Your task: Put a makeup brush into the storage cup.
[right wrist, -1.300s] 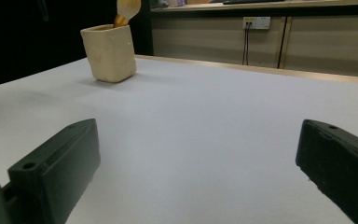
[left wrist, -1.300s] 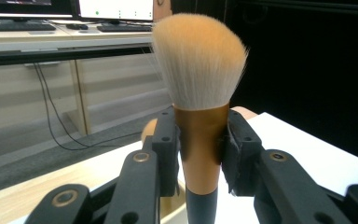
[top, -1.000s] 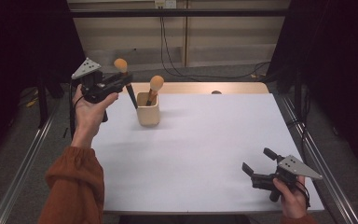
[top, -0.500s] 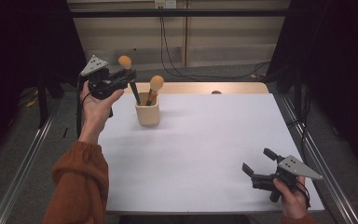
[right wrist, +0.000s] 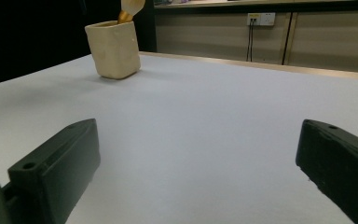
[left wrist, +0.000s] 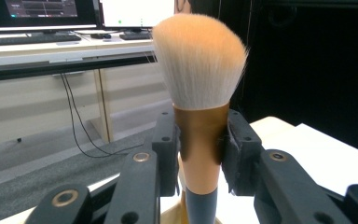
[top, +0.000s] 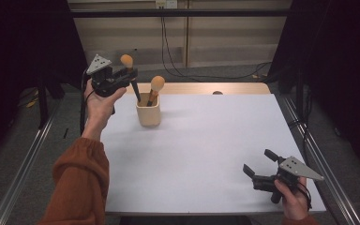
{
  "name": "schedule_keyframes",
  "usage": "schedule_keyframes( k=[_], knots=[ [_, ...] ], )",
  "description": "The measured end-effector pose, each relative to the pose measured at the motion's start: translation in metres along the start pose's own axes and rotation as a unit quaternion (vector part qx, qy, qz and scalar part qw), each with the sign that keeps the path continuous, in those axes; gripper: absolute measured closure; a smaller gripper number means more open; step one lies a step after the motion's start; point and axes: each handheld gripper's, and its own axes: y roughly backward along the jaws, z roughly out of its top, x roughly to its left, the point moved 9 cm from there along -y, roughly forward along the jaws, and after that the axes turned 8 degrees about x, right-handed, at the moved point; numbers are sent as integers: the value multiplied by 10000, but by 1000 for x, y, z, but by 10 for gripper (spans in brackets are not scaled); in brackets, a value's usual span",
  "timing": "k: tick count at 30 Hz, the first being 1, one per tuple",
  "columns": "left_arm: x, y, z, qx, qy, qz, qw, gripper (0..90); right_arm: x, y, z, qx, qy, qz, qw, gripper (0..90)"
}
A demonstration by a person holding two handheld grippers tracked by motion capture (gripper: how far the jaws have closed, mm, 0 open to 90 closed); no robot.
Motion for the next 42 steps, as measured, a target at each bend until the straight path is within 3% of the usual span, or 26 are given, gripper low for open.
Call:
schedule_keyframes(
  k=[4,10,12,25,42],
  knots=[
    [-4,-7,-3,38,-154,23,9999,696,-1,0,-1,15,-10,-11,10000,0],
    [-4,-19,-12,135,-92,2,9999,696,0,1,0,-13,16,-6,10000,0],
    [-5,-19,-13,154,-79,-61,9998,696,-1,1,0,-5,15,-8,10000,0],
    [-1,-26,-33,326,-153,37,9993,696,-2,0,-1,14,38,-72,10000,0],
    [2,-32,-57,472,-82,54,9988,695,-2,0,-1,5,48,-122,9999,0]
  ],
)
